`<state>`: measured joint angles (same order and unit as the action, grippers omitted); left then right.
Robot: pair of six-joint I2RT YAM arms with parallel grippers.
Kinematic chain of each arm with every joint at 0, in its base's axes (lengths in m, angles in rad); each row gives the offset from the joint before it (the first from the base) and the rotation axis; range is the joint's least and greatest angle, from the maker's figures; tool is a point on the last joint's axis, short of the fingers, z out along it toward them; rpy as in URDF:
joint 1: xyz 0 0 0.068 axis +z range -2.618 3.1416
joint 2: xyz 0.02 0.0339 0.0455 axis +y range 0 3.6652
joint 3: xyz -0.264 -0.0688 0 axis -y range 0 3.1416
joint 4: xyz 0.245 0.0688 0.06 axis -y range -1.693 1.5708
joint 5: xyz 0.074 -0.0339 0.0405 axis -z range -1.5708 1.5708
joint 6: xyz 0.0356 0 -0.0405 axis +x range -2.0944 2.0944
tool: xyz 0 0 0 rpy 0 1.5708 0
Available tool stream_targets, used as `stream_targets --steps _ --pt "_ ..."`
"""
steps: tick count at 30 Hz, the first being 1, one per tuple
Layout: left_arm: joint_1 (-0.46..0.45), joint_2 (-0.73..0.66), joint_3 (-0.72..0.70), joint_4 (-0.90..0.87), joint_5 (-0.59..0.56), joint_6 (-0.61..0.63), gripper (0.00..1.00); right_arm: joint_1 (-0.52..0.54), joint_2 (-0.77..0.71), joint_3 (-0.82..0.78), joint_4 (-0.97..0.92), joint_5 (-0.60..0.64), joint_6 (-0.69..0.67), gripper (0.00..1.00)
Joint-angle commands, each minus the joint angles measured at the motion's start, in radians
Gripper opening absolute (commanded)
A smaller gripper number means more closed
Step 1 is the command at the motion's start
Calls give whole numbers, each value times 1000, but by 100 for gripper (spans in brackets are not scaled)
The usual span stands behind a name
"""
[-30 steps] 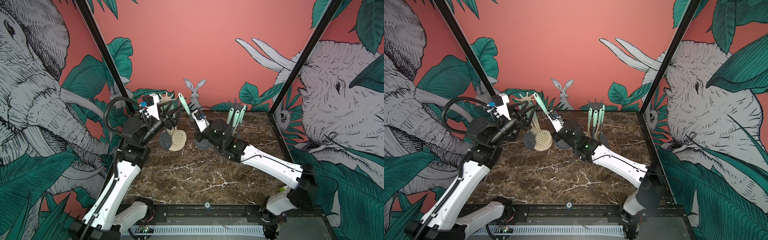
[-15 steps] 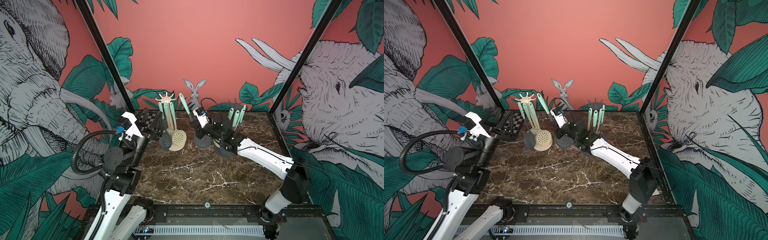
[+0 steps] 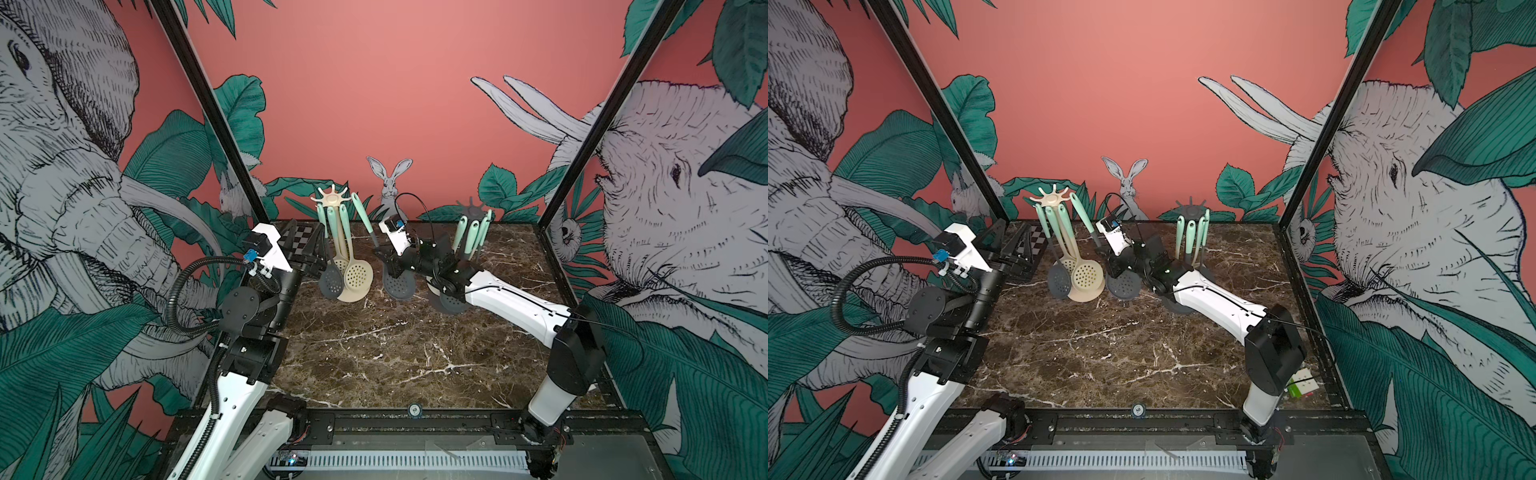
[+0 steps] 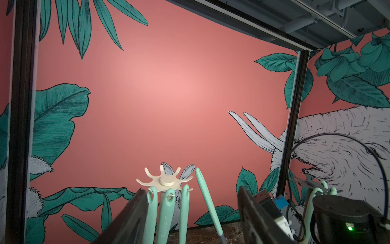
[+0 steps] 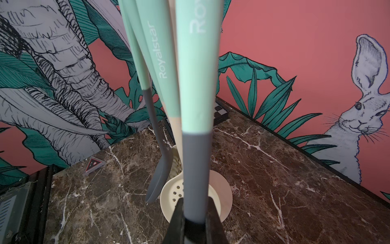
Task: Hang the skimmer on the kitchen utensil rack
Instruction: Hang the skimmer on the rack.
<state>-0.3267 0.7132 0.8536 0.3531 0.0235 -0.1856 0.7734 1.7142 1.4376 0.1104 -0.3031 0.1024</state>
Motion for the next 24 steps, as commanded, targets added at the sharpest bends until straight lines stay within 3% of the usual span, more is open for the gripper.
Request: stream_targets --steps 1,24 --pt "-3 -5 -6 50 14 9 69 -8 13 38 35 -35 16 0" --pt "-3 6 -3 56 49 4 69 -38 93 128 -36 -201 41 0"
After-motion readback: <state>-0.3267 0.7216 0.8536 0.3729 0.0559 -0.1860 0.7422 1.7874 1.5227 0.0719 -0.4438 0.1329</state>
